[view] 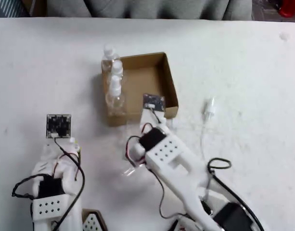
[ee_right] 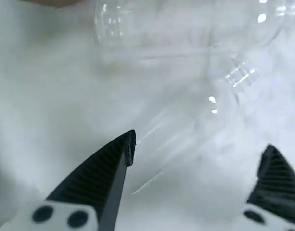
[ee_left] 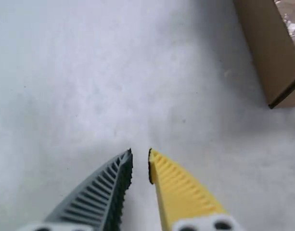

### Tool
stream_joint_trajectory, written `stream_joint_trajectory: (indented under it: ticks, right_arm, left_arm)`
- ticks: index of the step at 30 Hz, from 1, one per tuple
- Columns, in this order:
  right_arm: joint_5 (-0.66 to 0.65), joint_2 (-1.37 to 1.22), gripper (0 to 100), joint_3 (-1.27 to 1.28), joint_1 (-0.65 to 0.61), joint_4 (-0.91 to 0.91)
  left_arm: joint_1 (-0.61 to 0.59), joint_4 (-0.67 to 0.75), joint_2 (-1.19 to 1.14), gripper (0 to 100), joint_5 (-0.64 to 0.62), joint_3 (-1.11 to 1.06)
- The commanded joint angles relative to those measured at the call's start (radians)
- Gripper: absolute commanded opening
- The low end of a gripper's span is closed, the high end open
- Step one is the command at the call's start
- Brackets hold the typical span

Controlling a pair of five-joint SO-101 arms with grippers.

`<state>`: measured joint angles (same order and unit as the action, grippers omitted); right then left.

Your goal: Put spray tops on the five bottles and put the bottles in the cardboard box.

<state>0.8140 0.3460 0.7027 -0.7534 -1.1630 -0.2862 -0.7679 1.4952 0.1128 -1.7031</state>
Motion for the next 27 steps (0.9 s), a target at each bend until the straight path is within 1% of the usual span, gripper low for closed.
stream_joint_trajectory:
  ticks: [1, 4, 7, 10, 14, 16, 17, 21, 24, 27]
  right_arm:
    - [0.032, -0.082, 49.4, -0.051, 0.005, 0.076]
    - [0.055, -0.153, 47.6, -0.054, 0.005, 0.157]
    - [0.071, -0.225, 41.6, -0.049, 0.007, 0.234]
    - [0.066, -0.282, 30.1, -0.052, 0.010, 0.274]
    - [0.049, -0.292, 8.7, -0.054, 0.038, 0.259]
    - [-0.026, -0.269, 1.9, -0.055, 0.093, 0.214]
    - [-0.061, -0.254, 1.2, -0.055, 0.124, 0.194]
    - [-0.207, -0.153, 2.0, -0.055, 0.242, 0.061]
    - [-0.382, -0.048, 2.0, -0.055, 0.346, -0.021]
    - [-0.565, 0.056, 2.1, -0.055, 0.476, -0.068]
  left_arm:
    - [-0.007, 0.009, 0.019, 5, 0.011, 0.005]
    - [-0.007, 0.009, 0.019, 5, 0.011, 0.005]
    - [-0.007, 0.009, 0.019, 5, 0.011, 0.005]
    - [-0.007, 0.009, 0.019, 5, 0.011, 0.005]
    - [-0.008, 0.009, 0.019, 5, 0.011, 0.005]
    - [-0.008, 0.009, 0.019, 5, 0.011, 0.005]
    - [-0.008, 0.009, 0.019, 5, 0.011, 0.005]
    - [-0.008, 0.009, 0.019, 5, 0.011, 0.005]
    - [-0.008, 0.009, 0.019, 5, 0.011, 0.005]
    - [-0.008, 0.009, 0.019, 5, 0.011, 0.005]
